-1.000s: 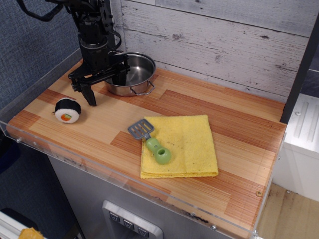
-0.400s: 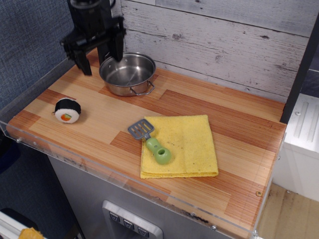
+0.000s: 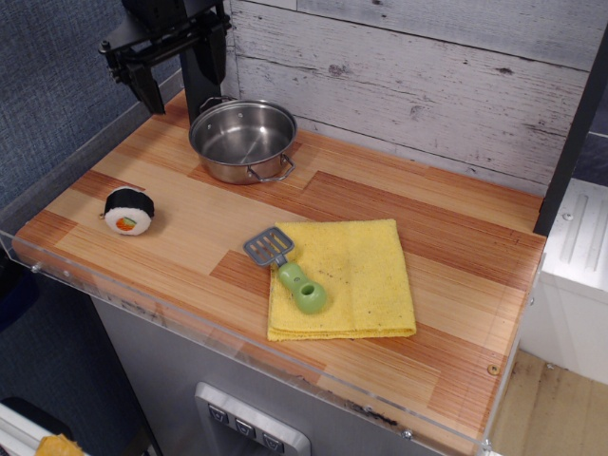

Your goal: Pickup the bowl and place it to the top left of the table.

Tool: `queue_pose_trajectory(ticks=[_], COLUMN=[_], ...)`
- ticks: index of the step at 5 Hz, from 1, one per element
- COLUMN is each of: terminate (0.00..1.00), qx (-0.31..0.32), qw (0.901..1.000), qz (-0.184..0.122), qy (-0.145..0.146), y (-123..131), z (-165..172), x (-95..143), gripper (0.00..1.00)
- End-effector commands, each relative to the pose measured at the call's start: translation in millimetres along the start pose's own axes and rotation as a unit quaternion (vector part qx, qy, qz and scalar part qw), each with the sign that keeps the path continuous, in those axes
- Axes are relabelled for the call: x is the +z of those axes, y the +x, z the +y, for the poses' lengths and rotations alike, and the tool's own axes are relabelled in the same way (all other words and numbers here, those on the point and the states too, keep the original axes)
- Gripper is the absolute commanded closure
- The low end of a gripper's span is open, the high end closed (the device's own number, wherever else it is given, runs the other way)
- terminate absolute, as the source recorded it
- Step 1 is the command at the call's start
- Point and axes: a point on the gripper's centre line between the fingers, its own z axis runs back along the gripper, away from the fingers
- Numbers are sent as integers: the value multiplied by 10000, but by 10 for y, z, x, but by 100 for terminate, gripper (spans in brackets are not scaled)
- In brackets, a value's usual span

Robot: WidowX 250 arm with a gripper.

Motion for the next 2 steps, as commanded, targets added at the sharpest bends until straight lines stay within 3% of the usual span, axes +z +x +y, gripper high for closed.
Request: queue_pose_trajectory(ticks=[1, 2], terminate=[0, 100], qx=[20, 20], qw=[9997, 9997], qz=[-202, -202], qy=[-161, -161], y=[-129, -129], z=[69, 69], x=[197, 197], gripper=[0, 0])
